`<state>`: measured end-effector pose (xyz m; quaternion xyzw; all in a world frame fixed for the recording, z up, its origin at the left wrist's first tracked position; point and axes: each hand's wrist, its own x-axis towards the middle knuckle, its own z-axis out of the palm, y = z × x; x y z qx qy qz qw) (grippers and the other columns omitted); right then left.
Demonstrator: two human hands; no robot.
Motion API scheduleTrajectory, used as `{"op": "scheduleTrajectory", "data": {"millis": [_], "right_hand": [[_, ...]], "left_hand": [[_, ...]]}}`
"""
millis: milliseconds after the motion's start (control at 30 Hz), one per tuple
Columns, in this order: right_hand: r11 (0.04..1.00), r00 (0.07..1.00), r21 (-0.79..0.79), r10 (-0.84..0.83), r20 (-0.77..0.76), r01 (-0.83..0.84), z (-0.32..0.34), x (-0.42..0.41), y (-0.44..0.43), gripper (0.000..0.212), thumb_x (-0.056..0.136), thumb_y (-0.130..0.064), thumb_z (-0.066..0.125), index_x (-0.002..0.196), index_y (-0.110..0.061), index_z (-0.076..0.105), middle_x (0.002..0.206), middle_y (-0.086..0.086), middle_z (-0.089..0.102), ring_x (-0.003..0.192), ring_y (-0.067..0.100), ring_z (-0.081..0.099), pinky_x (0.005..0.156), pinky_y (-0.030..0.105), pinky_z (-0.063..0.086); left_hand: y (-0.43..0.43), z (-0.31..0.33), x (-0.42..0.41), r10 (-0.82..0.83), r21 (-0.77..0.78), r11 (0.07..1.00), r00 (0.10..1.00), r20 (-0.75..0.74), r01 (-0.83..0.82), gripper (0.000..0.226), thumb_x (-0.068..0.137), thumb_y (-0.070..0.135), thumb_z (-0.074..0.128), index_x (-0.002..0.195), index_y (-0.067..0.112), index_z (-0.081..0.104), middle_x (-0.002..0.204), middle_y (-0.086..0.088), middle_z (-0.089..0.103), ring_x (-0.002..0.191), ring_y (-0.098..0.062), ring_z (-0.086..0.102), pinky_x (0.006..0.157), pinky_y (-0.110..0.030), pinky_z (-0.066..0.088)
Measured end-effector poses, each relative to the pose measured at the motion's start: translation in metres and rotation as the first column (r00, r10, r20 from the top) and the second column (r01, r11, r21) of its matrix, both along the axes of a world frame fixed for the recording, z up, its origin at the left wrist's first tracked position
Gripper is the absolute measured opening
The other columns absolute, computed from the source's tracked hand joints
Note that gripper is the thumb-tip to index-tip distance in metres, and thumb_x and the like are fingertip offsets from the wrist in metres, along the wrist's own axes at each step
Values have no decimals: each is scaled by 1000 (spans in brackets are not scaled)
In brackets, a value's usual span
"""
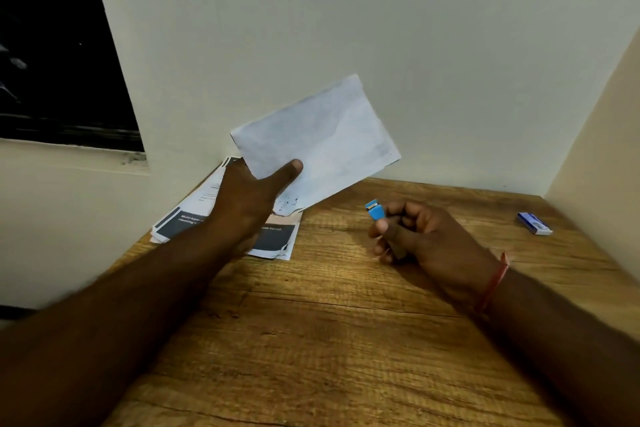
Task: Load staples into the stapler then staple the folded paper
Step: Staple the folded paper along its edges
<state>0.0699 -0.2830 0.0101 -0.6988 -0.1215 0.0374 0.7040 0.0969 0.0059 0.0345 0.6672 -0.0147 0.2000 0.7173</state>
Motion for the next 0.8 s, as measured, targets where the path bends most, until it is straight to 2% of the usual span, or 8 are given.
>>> {"op": "scheduleTrajectory", "data": {"millis": [100, 200, 267, 367, 467, 600, 800], "right_hand": [[996, 997, 59, 67, -41, -65, -1, -8, 17, 54, 87, -21, 82, 132, 2, 64, 104, 20, 77, 79, 26, 73, 72, 36, 59], [991, 995, 105, 90, -53, -84, 0, -14, 23, 53, 88, -18, 82, 132, 5, 64, 104, 21, 77, 80, 26, 75, 76, 39, 58], [986, 994, 148, 91, -66, -80, 2, -17, 26, 49, 88, -17, 82, 130, 5, 66, 105, 23, 77, 82, 29, 75, 78, 41, 58], [987, 994, 132, 95, -54, -88, 4, -22, 27, 49, 88, -18, 83, 129, 4, 68, 111, 28, 79, 89, 34, 75, 83, 46, 60], [989, 993, 96, 118, -25, -115, 6, -24, 28, 45, 89, -19, 83, 126, 1, 71, 117, 34, 77, 93, 34, 76, 89, 50, 60], [982, 994, 167, 99, -43, -90, 9, -23, 30, 51, 87, -21, 83, 127, 8, 68, 113, 24, 82, 92, 30, 78, 84, 44, 62], [974, 999, 227, 31, -6, -29, 13, -15, 22, 46, 88, -24, 81, 125, 3, 73, 112, 19, 82, 88, 22, 78, 81, 35, 65]], "left_hand": [[-9, 2, -8, -17, 0, 1000, 999, 46, 17, 46, 93, 31, 93, 134, 19, 76, 123, 4, 86, 113, -14, 83, 97, -37, 68], [-18, 5, -19, -17, 49, 999, 995, 97, 12, 39, 97, 27, 89, 132, 16, 77, 118, 4, 86, 106, -6, 83, 83, -18, 64], [-22, 7, -26, -33, 61, 998, 993, 109, 27, 33, 99, 21, 87, 130, 15, 77, 112, 8, 87, 102, 0, 83, 78, -11, 61], [-25, 7, -32, -51, 105, 994, 993, 109, 40, 25, 99, 21, 86, 121, 28, 76, 107, 20, 86, 101, 5, 81, 76, -8, 59], [-25, 7, -36, -73, 132, 989, 991, 109, 58, 25, 99, 24, 86, 119, 32, 74, 108, 17, 85, 100, 6, 80, 75, -8, 59], [-24, 6, -36, -90, 206, 976, 990, 111, 65, 21, 99, 24, 86, 108, 36, 72, 92, 37, 80, 91, 16, 76, 69, -4, 55], [-22, 9, -33, -83, 255, 965, 991, 107, 53, 19, 98, 30, 87, 104, 39, 71, 93, 36, 80, 91, 18, 74, 69, -3, 54]]}}
